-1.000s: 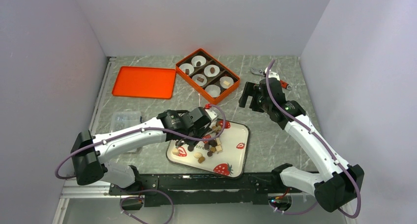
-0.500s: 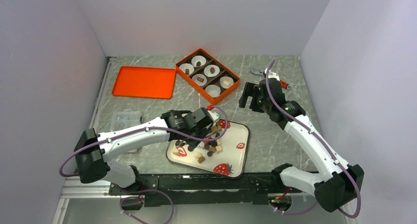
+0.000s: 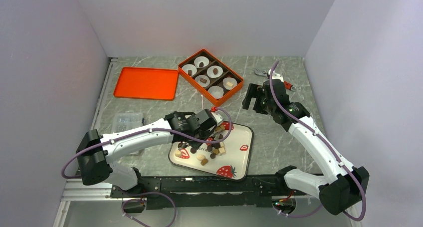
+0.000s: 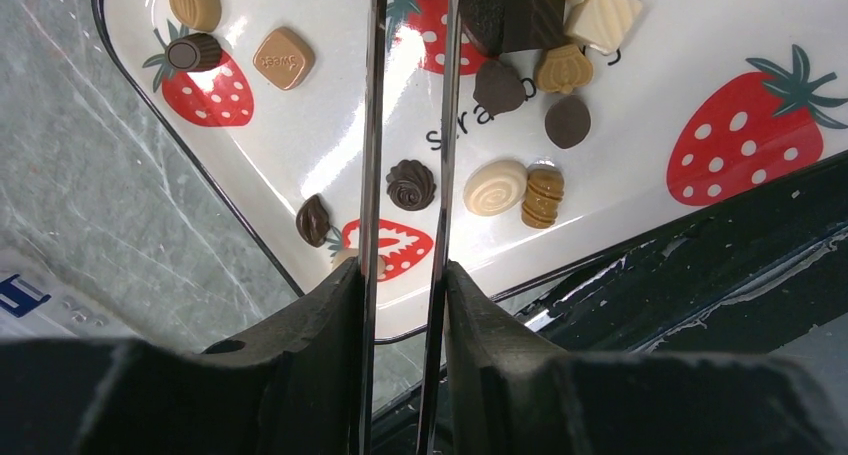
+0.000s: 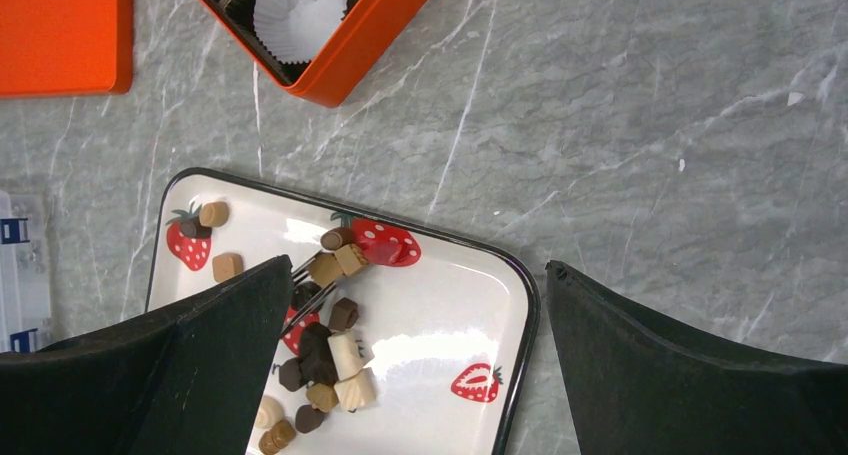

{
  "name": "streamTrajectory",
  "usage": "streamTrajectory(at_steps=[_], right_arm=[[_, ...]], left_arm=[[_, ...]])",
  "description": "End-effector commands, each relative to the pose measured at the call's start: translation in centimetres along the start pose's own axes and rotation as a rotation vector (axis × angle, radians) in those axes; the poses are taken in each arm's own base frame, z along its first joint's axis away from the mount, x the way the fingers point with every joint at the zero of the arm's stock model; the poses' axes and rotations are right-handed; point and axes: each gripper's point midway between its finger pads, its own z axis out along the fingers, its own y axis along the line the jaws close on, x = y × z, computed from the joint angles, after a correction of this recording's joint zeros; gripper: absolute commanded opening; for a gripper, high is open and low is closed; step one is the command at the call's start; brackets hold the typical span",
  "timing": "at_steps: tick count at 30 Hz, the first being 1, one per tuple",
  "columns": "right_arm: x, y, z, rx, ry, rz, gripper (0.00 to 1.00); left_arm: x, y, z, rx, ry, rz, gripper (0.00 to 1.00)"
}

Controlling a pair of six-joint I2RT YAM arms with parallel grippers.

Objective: Pack the chocolate

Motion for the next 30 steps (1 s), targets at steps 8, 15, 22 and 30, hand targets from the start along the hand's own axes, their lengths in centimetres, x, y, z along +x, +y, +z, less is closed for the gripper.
streamTrajectory(at_steps=[8, 15, 22, 30], right_arm=[[-1.5, 0.5, -0.5, -0.022, -0.048, 0.008, 1.0], [-1.4, 0.6, -0.4, -0.027, -0.047, 0.01, 1.0], [-1.3, 0.6, -0.3, -0.025, -0.044, 0.009, 1.0], [-1.4, 0.5, -0.4, -0.022, -0.047, 0.008, 1.0]], left_arm=[[-1.9, 0.6, -1.8, -0.026, -0.072, -0.002, 0.31], [-1.7, 1.1, -2.7, -0.04, -0.082, -0.014, 0.29], [-2.1, 1.6, -3.8, -0.053, -0.109, -0.027, 0.29], [-2.9, 1.9, -5.0, -0.058, -0.146, -0.043, 0.29]])
